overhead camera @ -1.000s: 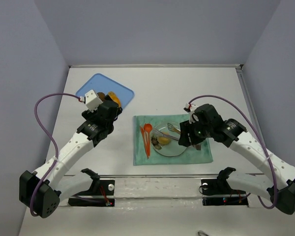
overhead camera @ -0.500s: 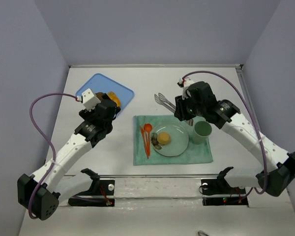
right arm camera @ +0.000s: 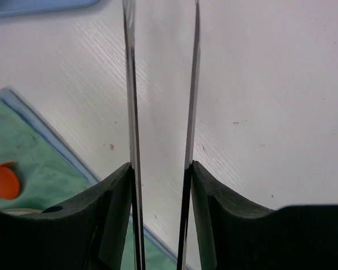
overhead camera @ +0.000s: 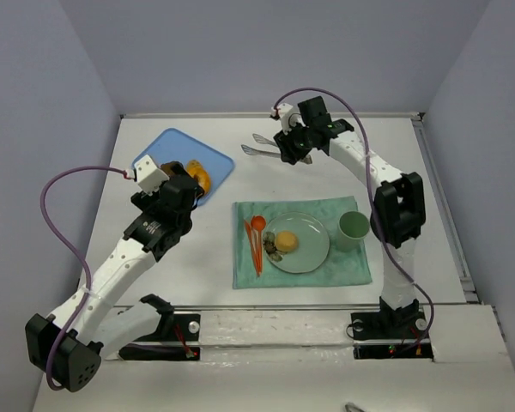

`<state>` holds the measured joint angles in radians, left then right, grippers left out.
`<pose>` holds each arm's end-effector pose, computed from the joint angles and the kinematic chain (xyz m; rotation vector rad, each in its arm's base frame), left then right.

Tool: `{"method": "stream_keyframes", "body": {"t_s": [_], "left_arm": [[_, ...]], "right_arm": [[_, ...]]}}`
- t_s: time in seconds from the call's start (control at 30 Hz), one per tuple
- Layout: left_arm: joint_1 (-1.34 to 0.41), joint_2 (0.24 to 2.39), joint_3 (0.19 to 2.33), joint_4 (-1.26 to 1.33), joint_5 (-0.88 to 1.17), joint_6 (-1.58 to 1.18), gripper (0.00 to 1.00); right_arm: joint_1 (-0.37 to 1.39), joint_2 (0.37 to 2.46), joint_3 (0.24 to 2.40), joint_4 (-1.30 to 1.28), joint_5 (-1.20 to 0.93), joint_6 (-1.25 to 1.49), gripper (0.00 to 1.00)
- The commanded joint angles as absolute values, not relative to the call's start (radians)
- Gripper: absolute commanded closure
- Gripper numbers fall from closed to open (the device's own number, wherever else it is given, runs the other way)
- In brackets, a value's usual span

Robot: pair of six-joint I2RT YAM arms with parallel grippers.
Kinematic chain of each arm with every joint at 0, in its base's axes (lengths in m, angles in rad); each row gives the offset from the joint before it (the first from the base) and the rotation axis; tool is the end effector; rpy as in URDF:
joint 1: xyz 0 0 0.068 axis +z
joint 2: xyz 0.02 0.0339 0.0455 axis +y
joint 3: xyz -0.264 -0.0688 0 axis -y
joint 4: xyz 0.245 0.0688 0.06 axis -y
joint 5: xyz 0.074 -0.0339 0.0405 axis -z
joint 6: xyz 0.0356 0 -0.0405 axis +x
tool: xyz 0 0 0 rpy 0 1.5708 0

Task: Place the bread

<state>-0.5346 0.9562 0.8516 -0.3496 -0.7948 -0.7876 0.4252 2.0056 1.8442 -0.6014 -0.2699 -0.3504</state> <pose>0.1907 -0.0834 0.3199 -0.7040 1.7478 -0.0951 0.4160 0.1988 0.2979 -1.0027 2.0982 0.3521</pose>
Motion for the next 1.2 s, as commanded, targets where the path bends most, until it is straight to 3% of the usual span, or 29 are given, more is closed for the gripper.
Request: {"method": "stream_keyframes", "body": {"t_s": [0.0,0.17,0.37,0.43,0.57,0.77,0.9,1.0,1.17], "left_arm": [[-0.526,0.951,0.88,-0.345,-0.864,-0.807,0.01],[-0.523,0.991,0.91,-0.377,-0.879,-0.808,0.01],[-0.518,1.029,0.917,-0.39,-0.891,-0.822,0.01],[-0.515,1.035,0.925,-0.39,-0.89,-0.825,0.01],[-0.515,1.045,0.945,-0.374,-0.879,-0.805,0.01],[-0.514,1.037,0.974,-0.373,-0.888,-0.792,0.01],[-0.512,1.008,0.959,-0.371,-0.881,-0.792,0.01],[-0.512,0.976,0.937,-0.373,-0.884,-0.792,0.01],[-0.509,0.928,0.907,-0.388,-0.89,-0.788,0.01]], "right_arm": [[0.402,2.163,2.047,-0.679,-0.348,-0.469,0.47],[0.393,2.318,2.129,-0.744,-0.448,-0.5,0.32],[0.393,2.307,2.03,-0.756,-0.43,-0.496,0.21],[0.393,2.292,2.028,-0.756,-0.371,-0.451,0.01],[0.393,2.208,2.034,-0.717,-0.316,-0.397,0.0],[0.383,1.893,1.884,-0.477,-0.255,-0.241,0.0],[0.35,1.656,1.613,-0.309,-0.1,-0.059,0.0],[0.267,1.468,1.285,-0.186,-0.034,0.113,0.0],[0.206,1.221,1.019,-0.167,0.251,0.233,0.0]]}}
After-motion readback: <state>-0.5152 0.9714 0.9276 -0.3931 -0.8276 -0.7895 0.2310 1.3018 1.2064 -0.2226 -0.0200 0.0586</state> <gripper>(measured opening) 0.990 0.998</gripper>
